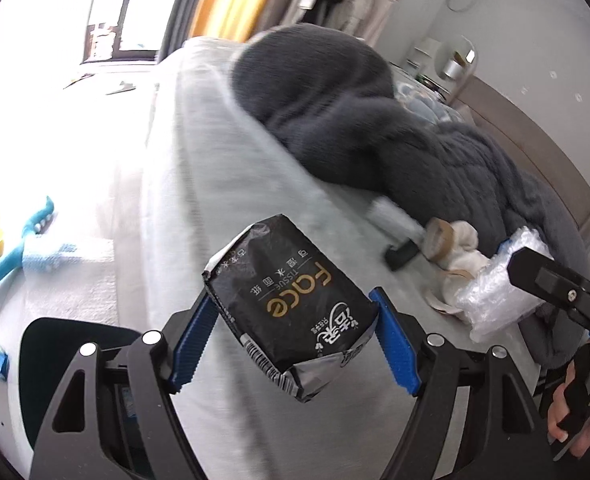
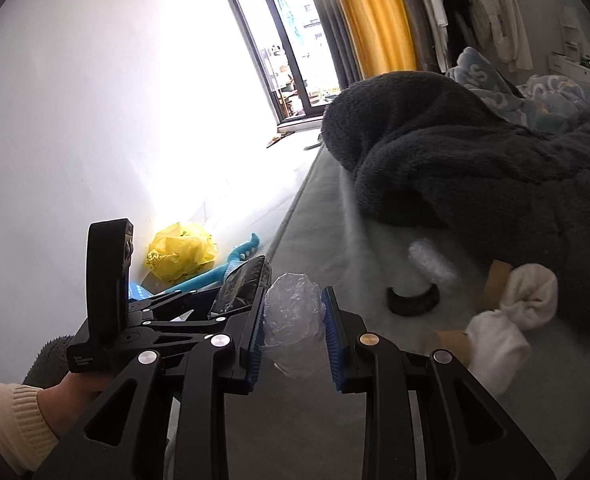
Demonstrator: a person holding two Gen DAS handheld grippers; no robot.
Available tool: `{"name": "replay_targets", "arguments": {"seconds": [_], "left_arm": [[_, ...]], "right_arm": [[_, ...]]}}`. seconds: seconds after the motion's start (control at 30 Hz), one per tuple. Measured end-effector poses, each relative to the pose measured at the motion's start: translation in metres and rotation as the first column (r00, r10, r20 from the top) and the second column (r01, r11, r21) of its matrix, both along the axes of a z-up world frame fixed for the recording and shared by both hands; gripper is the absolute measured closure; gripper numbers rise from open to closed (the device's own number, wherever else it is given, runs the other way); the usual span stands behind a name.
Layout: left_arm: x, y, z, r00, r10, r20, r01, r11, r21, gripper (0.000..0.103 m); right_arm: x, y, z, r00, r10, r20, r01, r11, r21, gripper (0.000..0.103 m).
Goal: Collect trash
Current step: 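Carry the black pack with left gripper while right carries the plastic bag over bin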
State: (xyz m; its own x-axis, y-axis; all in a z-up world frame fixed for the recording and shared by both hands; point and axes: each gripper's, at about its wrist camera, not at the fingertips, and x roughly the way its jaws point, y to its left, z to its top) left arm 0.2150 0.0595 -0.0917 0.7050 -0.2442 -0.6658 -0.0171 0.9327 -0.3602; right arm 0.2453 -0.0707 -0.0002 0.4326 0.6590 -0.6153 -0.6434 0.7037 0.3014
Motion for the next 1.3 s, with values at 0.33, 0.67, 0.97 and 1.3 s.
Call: {"name": "replay_targets", "arguments": {"seconds": [0.33,0.67,0.97,1.3], "left_arm": [[-0.016,0.069,-0.017,0.992,0.11,-0.063,-0.111,0.994,-0.003,0.025],[-0.036,0.137,-0.052,0.958,0.212,-0.192,-0.216,0.976,0.003,0.025],[-0.054,0.186,-0.089,0.91,0.257,-0.325,-0.273,0.962,-0.003,0.025],[-0.075,0.216,-0.132,0.848,0.239,-0.473,-0.277,0.961,-0.011,0.025]], "right_arm": [[0.002,0.061,-0.003,0.997,0.072,-0.01,-0.072,0.997,-0.014,0.076],[-0.002,0.125,-0.012,0.988,0.15,-0.034,-0.151,0.988,-0.03,0.076],[-0.002,0.179,-0.034,0.974,0.214,-0.079,-0.22,0.973,-0.066,0.076],[-0.014,0.23,-0.065,0.948,0.294,-0.126,-0.311,0.938,-0.154,0.076]]}}
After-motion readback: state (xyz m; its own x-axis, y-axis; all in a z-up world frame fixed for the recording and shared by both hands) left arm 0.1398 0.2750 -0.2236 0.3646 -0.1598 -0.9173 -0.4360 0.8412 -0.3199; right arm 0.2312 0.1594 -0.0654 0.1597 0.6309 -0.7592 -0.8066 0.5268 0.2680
